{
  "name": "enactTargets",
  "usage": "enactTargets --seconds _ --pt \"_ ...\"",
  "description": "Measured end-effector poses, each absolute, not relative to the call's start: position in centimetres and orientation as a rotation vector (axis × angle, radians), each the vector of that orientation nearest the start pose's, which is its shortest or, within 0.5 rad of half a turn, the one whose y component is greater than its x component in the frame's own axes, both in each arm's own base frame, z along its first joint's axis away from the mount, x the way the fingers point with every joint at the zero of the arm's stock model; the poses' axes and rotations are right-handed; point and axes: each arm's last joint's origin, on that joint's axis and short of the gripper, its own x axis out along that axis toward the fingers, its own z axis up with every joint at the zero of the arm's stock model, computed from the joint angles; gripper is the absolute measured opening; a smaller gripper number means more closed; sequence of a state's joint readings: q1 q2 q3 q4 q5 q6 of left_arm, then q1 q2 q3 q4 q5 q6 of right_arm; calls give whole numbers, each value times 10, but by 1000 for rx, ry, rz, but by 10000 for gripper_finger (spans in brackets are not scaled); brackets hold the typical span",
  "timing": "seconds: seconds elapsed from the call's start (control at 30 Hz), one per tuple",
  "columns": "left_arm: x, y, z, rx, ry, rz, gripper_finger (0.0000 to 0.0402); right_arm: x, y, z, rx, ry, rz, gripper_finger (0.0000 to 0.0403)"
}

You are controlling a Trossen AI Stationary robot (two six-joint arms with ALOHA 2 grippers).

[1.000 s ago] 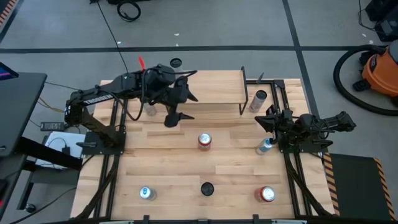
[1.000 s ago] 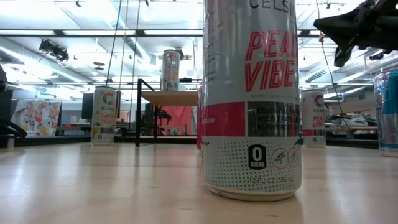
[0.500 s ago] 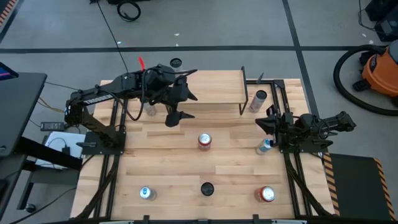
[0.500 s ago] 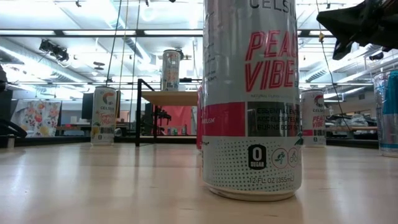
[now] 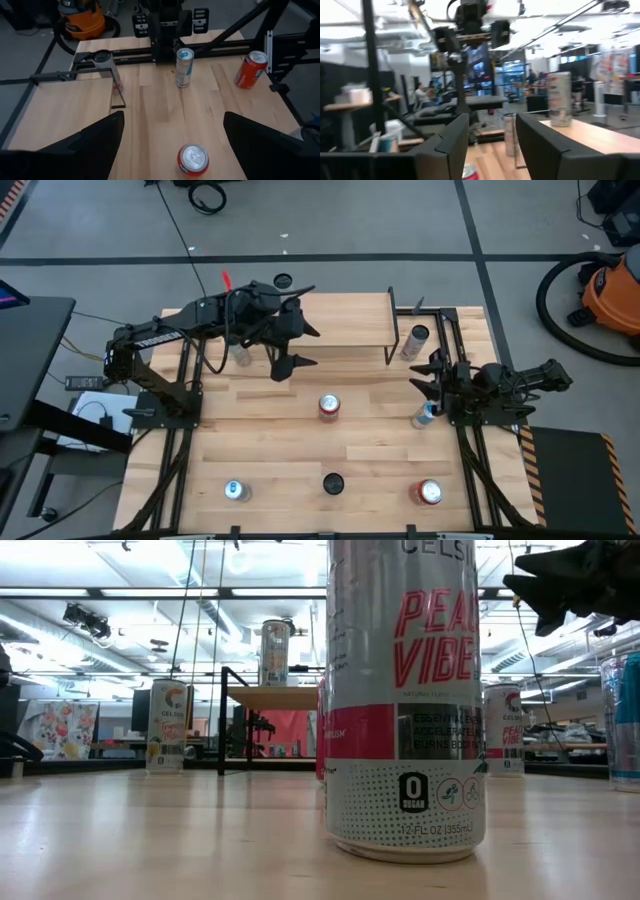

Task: Place canned beverage on shelf
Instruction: Put the top blue soda can on the shelf

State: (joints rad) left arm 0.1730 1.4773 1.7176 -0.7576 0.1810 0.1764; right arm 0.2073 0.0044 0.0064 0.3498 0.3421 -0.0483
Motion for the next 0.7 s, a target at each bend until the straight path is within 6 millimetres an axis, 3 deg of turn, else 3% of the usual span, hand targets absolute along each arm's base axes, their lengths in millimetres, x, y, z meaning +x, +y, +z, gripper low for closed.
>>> enactTargets --seconds 0.7 --pt "299 47 436 154 502 -74 353 90 9 198 43 -336 -147 180"
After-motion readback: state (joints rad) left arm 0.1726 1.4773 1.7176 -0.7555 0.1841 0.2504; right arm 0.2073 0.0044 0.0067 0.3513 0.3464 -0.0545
